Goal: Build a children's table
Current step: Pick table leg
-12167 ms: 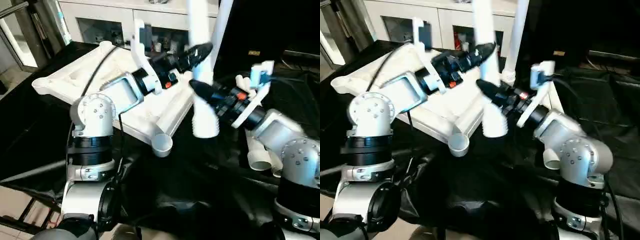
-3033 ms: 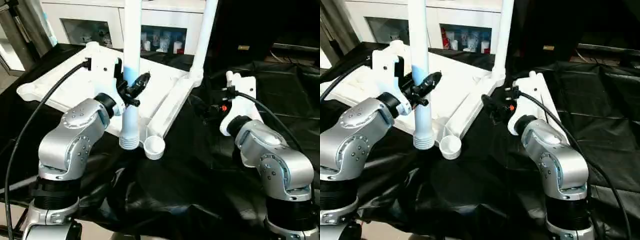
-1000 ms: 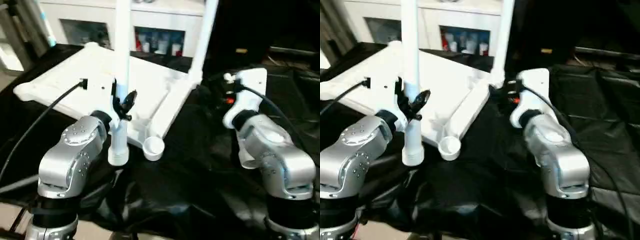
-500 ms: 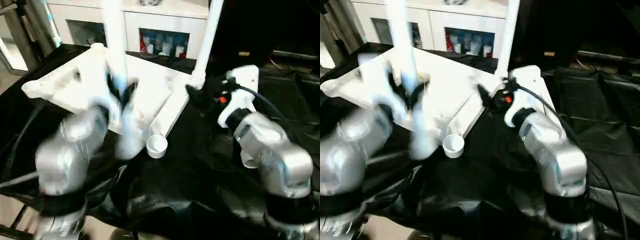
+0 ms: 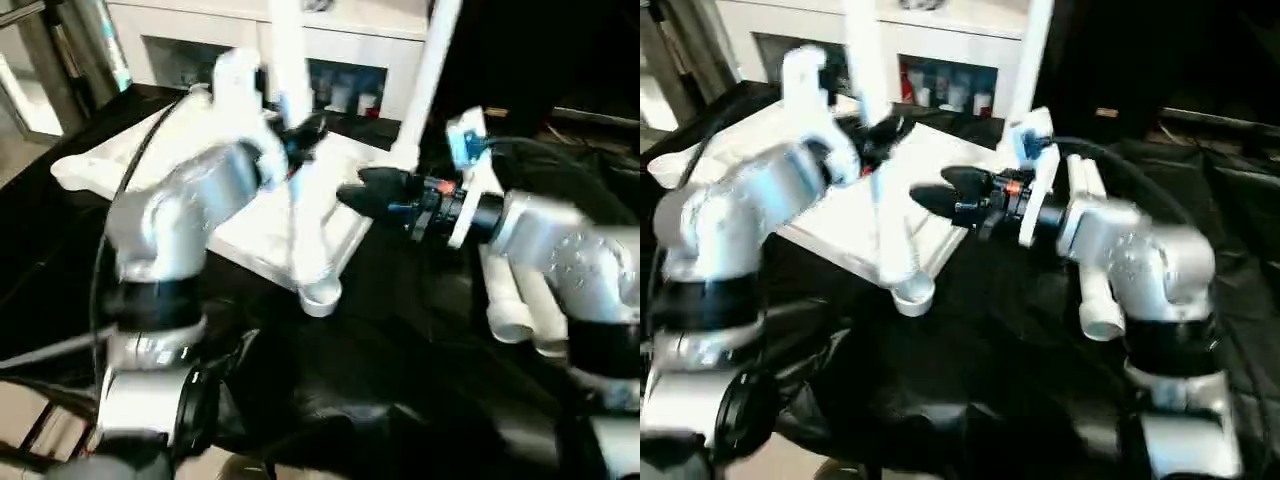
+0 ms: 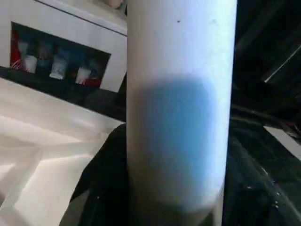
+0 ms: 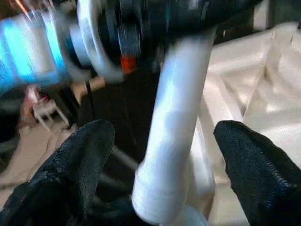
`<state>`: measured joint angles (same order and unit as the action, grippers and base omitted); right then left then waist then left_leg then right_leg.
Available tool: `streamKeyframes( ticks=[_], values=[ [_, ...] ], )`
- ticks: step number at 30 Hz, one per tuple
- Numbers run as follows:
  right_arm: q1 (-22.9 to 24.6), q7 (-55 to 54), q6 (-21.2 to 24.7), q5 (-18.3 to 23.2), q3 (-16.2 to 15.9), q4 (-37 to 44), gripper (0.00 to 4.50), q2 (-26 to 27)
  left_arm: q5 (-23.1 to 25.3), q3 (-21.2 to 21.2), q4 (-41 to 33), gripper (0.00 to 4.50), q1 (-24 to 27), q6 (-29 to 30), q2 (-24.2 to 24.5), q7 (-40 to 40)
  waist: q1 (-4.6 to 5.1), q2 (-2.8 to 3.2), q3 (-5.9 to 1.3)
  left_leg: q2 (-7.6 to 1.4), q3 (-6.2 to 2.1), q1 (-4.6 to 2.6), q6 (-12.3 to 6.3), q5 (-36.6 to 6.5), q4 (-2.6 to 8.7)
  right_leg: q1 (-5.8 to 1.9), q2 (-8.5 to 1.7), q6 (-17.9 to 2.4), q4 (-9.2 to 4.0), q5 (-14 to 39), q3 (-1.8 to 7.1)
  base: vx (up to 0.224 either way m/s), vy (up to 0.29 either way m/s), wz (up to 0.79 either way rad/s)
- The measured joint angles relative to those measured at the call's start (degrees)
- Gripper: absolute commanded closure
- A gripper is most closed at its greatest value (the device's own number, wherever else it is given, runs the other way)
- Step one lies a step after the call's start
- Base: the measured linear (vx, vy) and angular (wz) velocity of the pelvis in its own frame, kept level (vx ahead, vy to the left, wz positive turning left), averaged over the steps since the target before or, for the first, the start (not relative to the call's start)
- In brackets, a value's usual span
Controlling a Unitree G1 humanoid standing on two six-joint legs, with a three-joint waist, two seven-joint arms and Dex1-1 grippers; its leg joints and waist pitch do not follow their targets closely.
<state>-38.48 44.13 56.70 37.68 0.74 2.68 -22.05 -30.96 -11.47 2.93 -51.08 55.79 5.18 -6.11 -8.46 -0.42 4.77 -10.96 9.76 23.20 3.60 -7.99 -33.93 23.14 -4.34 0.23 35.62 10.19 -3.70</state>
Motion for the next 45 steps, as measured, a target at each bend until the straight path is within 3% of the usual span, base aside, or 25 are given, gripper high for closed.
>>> streamKeyframes(
  ticks=[4, 11, 21, 28, 31, 33, 40, 42, 44, 45],
  values=[
    [-0.2, -0.1, 0.0, -1.9, -3.4, -1.7, 0.57, 0.3, -0.6, 0.0, 1.4, 2.65, -1.3, 0.0, -0.9, -0.6, -0.05, 0.0, 0.0, 0.0, 0.01, 0.05, -0.05, 0.0, 0.0, 0.01, -0.01, 0.0, -0.06, 0.0, -0.01, 0.0, 0.0, 0.0],
    [-1.6, -3.9, 0.2, -2.4, -3.6, -1.8, 0.57, 3.8, -1.5, -1.4, 2.1, 2.65, -1.7, 0.6, -1.5, -0.5, 0.14, -0.01, 0.01, -0.01, 0.01, 0.02, -0.05, 0.0, 0.0, 0.0, -0.01, 0.0, -0.04, 0.0, -0.02, 0.0, 0.0, 0.0],
    [-1.6, -5.0, 0.3, -3.4, -3.7, -2.0, 1.38, 4.9, -2.2, -2.4, 2.1, 2.65, -1.7, 1.7, -2.1, -0.5, 0.06, -0.08, 0.05, 0.0, 0.01, 0.04, -0.05, 0.0, 0.01, 0.0, -0.02, 0.0, -0.06, 0.0, -0.02, 0.0, 0.0, 0.0],
    [-1.6, -5.7, 0.7, -4.0, -5.7, -3.5, 1.89, 5.7, -5.1, -3.2, 0.7, 2.65, -2.7, 3.3, -3.4, -0.9, 0.07, -0.19, 0.11, 0.0, 0.01, 0.06, -0.05, 0.0, 0.02, 0.0, -0.02, 0.0, -0.13, 0.0, -0.02, 0.0, 0.0, 0.0],
    [-1.6, -5.8, 0.8, -3.8, -5.1, -3.8, 1.89, 6.4, -5.4, -3.0, -0.2, 2.65, -2.8, 3.8, -3.2, -1.4, 0.14, -0.21, 0.1, -0.01, 0.01, 0.05, -0.05, 0.0, 0.04, 0.0, -0.02, 0.0, -0.15, 0.0, -0.02, 0.0, 0.0, 0.0],
    [-1.6, -6.2, 1.5, -3.4, -4.2, -4.4, 1.53, 7.1, -5.4, -2.5, -0.4, 2.65, -2.8, 4.0, -3.1, -1.9, 0.14, -0.21, 0.11, -0.01, 0.01, 0.06, -0.05, 0.0, 0.05, 0.0, -0.02, 0.0, -0.17, 0.0, -0.02, 0.0, 0.0, 0.0],
    [-2.0, -6.1, 2.1, -1.1, -1.4, -5.8, 1.02, 7.3, -6.3, -0.3, -2.7, 2.65, -2.3, 4.9, -2.2, -4.3, 0.03, -0.33, 0.07, -0.01, 0.03, 0.08, -0.05, 0.0, 0.05, -0.01, -0.02, 0.0, -0.22, 0.0, -0.02, 0.0, 0.0, 0.0],
    [-2.0, -5.9, 2.5, -0.6, -1.1, -5.8, 1.53, 7.3, -6.5, 0.2, -3.2, 2.65, -2.1, 5.2, -2.1, -4.5, 0.03, -0.36, 0.05, -0.01, 0.03, 0.08, -0.05, 0.0, 0.05, -0.01, -0.02, 0.0, -0.22, 0.0, -0.02, 0.0, 0.0, 0.0],
    [-2.0, -5.4, 2.7, -0.4, -1.1, -5.7, 1.59, 7.3, -6.5, 0.2, -3.2, 2.65, -2.0, 5.2, -2.1, -4.5, 0.03, -0.36, 0.05, -0.01, 0.03, 0.08, -0.05, 0.0, 0.05, -0.01, -0.02, 0.0, -0.21, 0.0, -0.02, 0.0, 0.0, 0.0],
    [-2.0, -5.3, 2.8, -0.2, -1.1, -5.6, 1.91, 7.3, -6.5, 0.2, -3.2, 2.65, -2.0, 5.2, -2.1, -4.5, 0.03, -0.36, 0.05, -0.01, 0.04, 0.08, -0.05, 0.0, 0.05, -0.01, -0.02, 0.0, -0.21, 0.0, -0.02, 0.0, 0.0, 0.0]
  ],
)
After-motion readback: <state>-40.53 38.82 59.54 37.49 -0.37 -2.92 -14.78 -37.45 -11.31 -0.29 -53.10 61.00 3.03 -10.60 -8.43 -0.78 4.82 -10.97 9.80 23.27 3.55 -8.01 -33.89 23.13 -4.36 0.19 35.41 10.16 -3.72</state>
